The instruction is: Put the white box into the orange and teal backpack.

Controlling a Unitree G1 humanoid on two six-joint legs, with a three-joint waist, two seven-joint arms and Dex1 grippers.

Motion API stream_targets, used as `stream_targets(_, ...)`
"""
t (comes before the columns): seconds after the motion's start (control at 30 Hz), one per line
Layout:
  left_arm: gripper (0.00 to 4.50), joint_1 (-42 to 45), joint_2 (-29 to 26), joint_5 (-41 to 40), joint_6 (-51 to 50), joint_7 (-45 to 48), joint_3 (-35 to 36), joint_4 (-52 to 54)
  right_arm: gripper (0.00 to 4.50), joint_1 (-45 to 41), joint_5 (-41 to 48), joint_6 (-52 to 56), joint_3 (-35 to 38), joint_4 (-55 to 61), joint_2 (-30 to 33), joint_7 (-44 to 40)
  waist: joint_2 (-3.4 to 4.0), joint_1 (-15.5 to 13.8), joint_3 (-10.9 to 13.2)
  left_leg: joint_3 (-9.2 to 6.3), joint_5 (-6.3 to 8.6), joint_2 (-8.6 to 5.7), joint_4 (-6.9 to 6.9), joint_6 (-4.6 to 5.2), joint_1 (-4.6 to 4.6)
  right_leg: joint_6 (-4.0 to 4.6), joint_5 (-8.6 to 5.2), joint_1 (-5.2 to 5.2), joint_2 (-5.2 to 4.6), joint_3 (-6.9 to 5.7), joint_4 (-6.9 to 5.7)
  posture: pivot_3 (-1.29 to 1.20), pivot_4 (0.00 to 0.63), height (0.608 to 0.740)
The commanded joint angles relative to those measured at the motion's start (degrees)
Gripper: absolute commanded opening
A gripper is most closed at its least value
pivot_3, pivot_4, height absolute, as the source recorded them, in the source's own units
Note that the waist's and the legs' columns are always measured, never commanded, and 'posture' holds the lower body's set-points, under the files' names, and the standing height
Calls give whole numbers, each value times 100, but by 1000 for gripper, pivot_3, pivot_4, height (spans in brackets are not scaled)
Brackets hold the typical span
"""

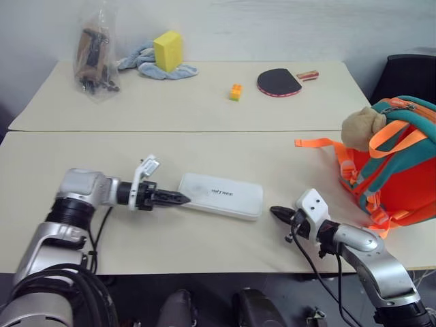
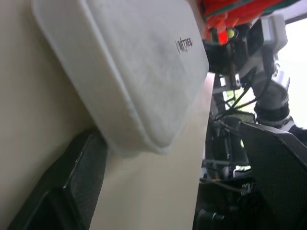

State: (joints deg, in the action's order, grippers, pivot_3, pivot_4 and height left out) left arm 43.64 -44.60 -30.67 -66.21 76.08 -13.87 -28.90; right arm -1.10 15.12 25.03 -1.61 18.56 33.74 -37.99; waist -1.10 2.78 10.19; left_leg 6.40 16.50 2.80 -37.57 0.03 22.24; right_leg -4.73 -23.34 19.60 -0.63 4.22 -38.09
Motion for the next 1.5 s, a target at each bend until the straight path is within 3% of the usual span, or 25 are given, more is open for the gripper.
stream_targets(0.03, 4434, 59, -279, 456, 484, 193, -114, -413, 0, -5, -25, -35, 154, 92, 49, 44, 0, 7, 0, 0, 0, 0, 0, 0, 0, 1, 0, 0, 0, -1, 0, 0, 150, 740)
stream_targets(0.13, 4434, 554, -199, 683, 804, 267, -4, -1248, 0, -19, -46, -60, 150, 76, 23, 57, -2, 10, 1, -4, -2, -1, -5, 0, 0, 1, -1, -1, -1, -5, -4, 0, 150, 740)
stream_targets(0.37, 4434, 1411, 767, 1239, 1166, 397, -198, -2247, 0, -106, -113, -72, 69, 89, 8, 41, -3, -111, 2, -8, 3, -5, -13, 9, 14, 1, -1, 5, -8, -12, -4, 0, 150, 740)
stream_targets(0.6, 4434, 1505, 1308, 1676, 1309, 902, -455, -2433, 0, -308, -229, -72, 38, 42, 28, 21, -3, -104, 2, -7, 2, -4, -19, 8, 15, 1, -1, 8, -7, -12, -12, 0, 150, 740)
stream_targets(0.83, 4434, 1723, 1752, 1720, 1208, 688, -90, -2703, 0, -250, -333, -140, -24, 30, -45, 47, -3, -128, 2, -12, 3, -8, -26, 10, 15, 1, 0, 2, -13, -17, -12, 0, 150, 740)
stream_targets(1.5, 4434, 2031, 2304, 1901, 1471, 864, 132, -2857, 0, -118, -497, -225, -149, 42, -231, 132, -3, -112, 2, -18, 2, -4, -33, 8, 17, 0, -1, 3, -8, -25, -22, 0, 150, 740)
